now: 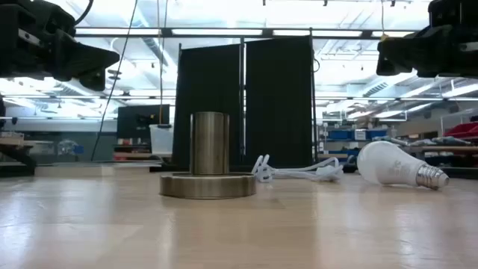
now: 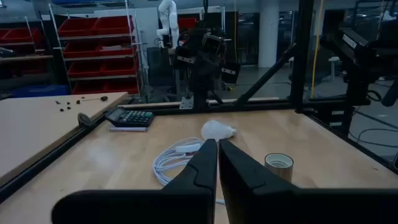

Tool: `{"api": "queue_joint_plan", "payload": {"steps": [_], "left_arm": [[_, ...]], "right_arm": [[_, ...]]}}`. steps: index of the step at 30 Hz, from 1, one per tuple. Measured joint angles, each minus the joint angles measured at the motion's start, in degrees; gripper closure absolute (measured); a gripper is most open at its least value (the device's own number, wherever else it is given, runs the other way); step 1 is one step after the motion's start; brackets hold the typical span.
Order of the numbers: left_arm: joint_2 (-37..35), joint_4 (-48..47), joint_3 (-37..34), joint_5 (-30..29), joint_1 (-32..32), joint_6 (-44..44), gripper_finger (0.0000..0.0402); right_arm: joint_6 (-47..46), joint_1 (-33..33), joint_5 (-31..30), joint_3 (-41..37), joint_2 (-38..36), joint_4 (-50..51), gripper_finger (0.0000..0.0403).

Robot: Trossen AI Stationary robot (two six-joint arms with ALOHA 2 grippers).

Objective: Screw lightbulb

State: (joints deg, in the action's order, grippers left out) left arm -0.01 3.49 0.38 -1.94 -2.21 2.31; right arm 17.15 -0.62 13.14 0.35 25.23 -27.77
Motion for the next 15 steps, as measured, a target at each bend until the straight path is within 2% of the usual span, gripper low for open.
{"api": "queue_joint_plan", "payload": {"steps": [15], "left_arm": [[0.0,0.0,-0.02,0.0,0.02,0.0,0.0379]], "right_arm": [[-0.01,-0.01,-0.01,-0.01,-0.01,0.0,0.0375]]}}
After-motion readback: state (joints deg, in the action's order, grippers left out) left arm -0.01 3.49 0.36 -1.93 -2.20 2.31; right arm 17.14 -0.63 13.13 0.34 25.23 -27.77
